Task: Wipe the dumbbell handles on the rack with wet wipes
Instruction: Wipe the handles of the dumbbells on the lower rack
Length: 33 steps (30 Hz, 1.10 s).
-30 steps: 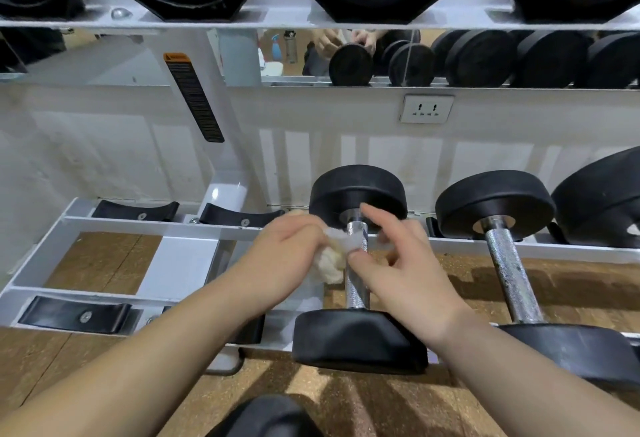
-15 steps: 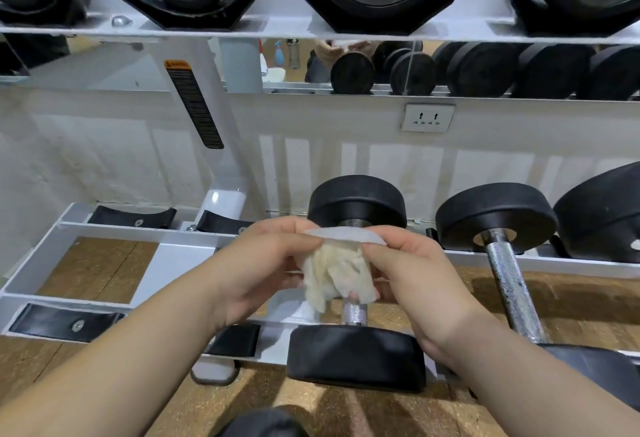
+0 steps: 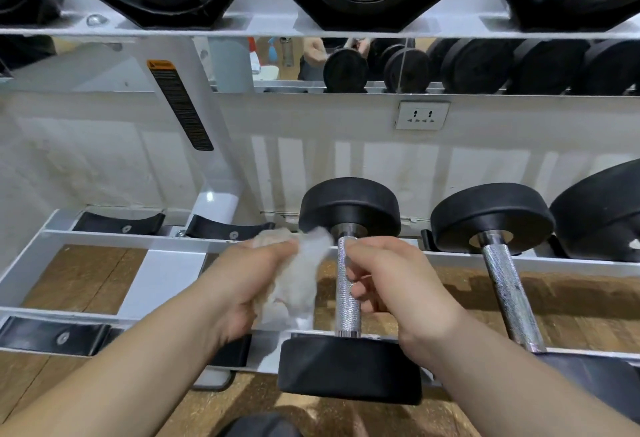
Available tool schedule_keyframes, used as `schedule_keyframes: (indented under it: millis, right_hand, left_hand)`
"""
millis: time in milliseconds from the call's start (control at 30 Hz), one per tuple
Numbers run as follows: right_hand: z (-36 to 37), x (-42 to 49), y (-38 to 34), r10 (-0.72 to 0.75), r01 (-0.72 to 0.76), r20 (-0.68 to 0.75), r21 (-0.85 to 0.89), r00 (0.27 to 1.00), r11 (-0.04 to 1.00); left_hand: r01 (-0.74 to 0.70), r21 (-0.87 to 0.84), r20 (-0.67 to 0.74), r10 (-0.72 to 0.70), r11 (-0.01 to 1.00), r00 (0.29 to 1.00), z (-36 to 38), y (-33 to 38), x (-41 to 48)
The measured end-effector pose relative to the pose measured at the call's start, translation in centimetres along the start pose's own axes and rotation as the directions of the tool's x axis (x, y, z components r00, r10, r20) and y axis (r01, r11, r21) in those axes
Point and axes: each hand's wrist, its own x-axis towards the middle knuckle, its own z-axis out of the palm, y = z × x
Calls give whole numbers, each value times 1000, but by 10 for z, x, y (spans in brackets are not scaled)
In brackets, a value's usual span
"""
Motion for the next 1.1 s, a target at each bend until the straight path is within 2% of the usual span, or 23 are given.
schedule_keyframes:
  millis: [33,100,200,300,400,533,633,767,867,933,1000,1100]
  right_hand:
    - [3,0,2,-32,30,-43,-49,999,998]
    - [9,-1,5,-61,45,-121,-127,991,991]
    - [16,0,6,-58,29,-179,-156,982,987]
    - [17,0,8,-39,27,-187,-66,982,997]
    - [15,-3,5,-17,19,-182,9,983,1000]
    - [16,-6,2,-14,6,-176,-45,984,999]
    - [15,-9,0,5,-16,-194,-56,981,998]
    - [17,-14,-5,-22,25,-164,15,986,1000]
    - [17,-14,1,-1,18,-156,110,988,994]
    - [15,-13,2,-13,45,-189,167,982,985]
    - [10,-12,0,52,9,-229,261,972,965]
    - [7,-7,2,91,-46,-170,251,981,967]
  left_hand:
    - [-61,55,-107,67,997,992,0,-1,3]
    - [-146,151,-192,173,978,966,1,-3,5]
    - [-209,360,-138,274,909,952,11,-7,6]
    - [-224,450,-79,288,864,954,28,-9,9]
    - [-181,388,-28,208,904,978,37,-7,7]
    - [21,299,-66,-2,954,998,32,-9,7]
    - [9,298,-72,13,955,997,32,-2,8]
    - [-15,158,28,11,987,1000,57,4,-4]
    - [-115,157,36,110,981,993,80,2,-10]
    - [-209,300,31,209,931,977,86,-5,-10]
    - [-278,502,108,259,819,960,81,-12,-15]
    - [-248,698,197,153,672,968,66,-17,-33]
